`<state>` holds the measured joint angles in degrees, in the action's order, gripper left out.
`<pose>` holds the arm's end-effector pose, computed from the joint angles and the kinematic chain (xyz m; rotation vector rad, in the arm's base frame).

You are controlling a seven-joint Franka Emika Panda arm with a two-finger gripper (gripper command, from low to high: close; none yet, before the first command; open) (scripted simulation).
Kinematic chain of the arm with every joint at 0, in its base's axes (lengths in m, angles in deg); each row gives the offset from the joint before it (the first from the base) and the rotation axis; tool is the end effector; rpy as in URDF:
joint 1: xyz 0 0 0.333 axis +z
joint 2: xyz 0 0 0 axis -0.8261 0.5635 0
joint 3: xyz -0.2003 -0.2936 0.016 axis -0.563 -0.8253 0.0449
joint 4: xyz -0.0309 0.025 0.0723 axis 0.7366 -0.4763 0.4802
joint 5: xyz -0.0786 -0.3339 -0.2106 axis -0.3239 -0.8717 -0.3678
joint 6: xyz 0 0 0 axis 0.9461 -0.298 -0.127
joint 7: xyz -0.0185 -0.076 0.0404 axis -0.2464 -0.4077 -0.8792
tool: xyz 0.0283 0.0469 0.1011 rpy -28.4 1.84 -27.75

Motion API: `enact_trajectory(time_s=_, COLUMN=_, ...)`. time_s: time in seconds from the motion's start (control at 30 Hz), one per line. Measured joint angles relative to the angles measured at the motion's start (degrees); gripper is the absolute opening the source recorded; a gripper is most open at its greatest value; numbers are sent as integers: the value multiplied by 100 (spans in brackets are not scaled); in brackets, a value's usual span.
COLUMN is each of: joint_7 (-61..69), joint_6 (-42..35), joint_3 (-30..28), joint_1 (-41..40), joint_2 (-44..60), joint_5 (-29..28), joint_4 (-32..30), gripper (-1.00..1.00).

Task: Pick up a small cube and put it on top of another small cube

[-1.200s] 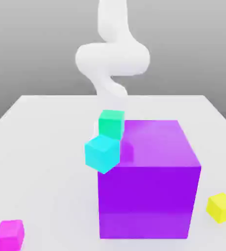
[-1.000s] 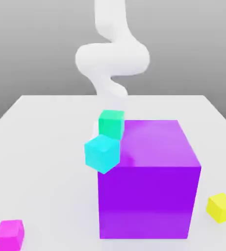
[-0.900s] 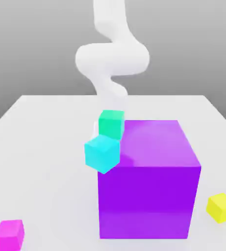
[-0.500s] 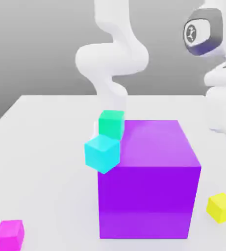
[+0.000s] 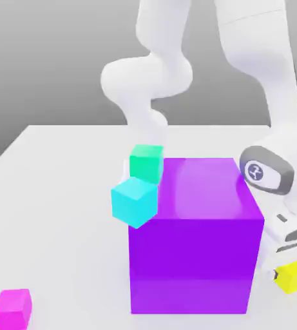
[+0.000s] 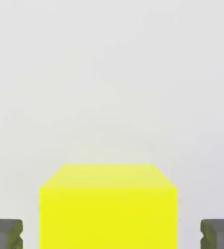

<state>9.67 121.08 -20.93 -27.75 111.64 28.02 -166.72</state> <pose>0.3974 0.3021 0.1554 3.0628 -0.6295 -0.0138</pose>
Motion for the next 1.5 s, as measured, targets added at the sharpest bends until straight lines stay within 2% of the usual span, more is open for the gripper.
enact_trajectory(time_s=0.07, joint_7=-3, joint_6=5, joint_3=1, joint_1=-1, joint_2=0, joint_5=-3, joint_4=0, gripper=-100)
enact_trajectory(time_s=0.1, joint_7=-56, joint_6=-260, joint_3=-41, joint_1=52, joint_2=41, joint_5=-104, joint_4=27, gripper=-100)
enact_trajectory(time_s=0.13, joint_7=-46, joint_6=-95, joint_3=-6, joint_1=12, joint_2=16, joint_5=-75, joint_4=9, gripper=-100)
enact_trajectory(time_s=0.3, joint_7=236, joint_6=-544, joint_3=289, joint_1=-212, joint_2=-782, joint_5=355, joint_4=-133, gripper=-100)
enact_trajectory(time_s=0.53, joint_7=543, joint_6=-1699, joint_3=361, joint_1=-691, joint_2=-1019, joint_5=1223, joint_4=925, gripper=-100)
enact_trajectory(time_s=0.63, joint_7=769, joint_6=-2234, joint_3=247, joint_1=-922, joint_2=-1446, joint_5=1475, joint_4=1064, gripper=-100)
enact_trajectory(time_s=0.93, joint_7=1440, joint_6=-3509, joint_3=-236, joint_1=-1572, joint_2=-3300, joint_5=1571, joint_4=464, gripper=-100)
enact_trajectory(time_s=1.37, joint_7=1900, joint_6=-5287, joint_3=-913, joint_1=-2387, joint_2=-5994, joint_5=1014, joint_4=-505, gripper=-100)
enact_trajectory(time_s=1.5, joint_7=2158, joint_6=-5193, joint_3=-1059, joint_1=-2477, joint_2=-6561, joint_5=924, joint_4=-1211, gripper=-100)
